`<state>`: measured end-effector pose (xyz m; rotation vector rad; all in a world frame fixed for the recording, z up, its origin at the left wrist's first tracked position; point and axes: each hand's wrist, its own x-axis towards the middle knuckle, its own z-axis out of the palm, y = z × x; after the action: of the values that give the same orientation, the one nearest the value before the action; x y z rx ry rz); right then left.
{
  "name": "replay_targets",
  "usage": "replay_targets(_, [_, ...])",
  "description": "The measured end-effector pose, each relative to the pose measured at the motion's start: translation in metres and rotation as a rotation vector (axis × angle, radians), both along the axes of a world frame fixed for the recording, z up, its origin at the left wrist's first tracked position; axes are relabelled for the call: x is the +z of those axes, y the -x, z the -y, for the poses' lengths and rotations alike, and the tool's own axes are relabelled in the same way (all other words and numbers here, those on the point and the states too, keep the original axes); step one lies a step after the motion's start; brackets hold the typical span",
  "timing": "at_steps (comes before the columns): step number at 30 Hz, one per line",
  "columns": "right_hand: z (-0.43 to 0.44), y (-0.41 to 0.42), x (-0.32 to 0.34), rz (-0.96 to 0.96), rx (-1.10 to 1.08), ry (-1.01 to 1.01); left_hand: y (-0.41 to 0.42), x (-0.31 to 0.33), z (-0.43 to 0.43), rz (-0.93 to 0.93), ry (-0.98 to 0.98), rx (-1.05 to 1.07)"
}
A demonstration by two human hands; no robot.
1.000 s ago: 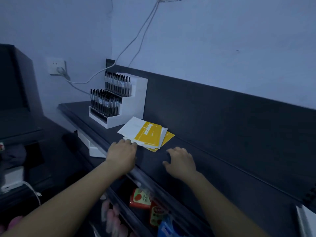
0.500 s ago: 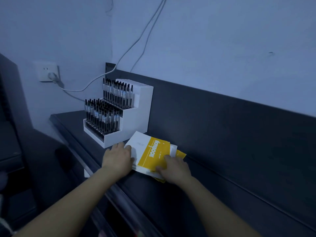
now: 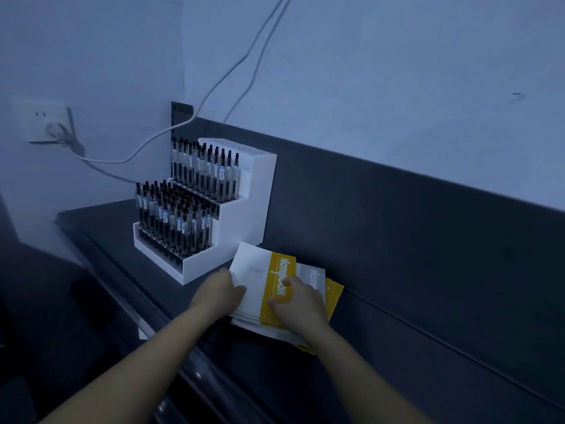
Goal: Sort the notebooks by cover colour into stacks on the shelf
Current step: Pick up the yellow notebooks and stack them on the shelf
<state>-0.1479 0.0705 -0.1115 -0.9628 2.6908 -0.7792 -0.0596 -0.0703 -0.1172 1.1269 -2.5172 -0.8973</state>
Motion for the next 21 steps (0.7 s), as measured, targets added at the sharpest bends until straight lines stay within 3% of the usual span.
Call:
replay_targets(4, [0.0,0.001,0.0,0.09,-0.043,0.077,0.002,-0.001,0.006,-0.16,-0.207,0.03])
replay_targets(10, [-0.009,-0.002,0.008,0.261,-0.124,0.274,0.001,0.022,-0.01,-0.305,-0.214,-0.001])
replay_targets(16, [-0.037,-0.013,0.016,0.282,-0.356,0.461,-0.005,0.038,-0.045,-0.504,-0.43,-0.052])
replay_targets(21, [-0.082,-0.027,0.015,0.293,-0.476,0.623,-0.005,0.04,-0.089,-0.563,-0.494,-0.136])
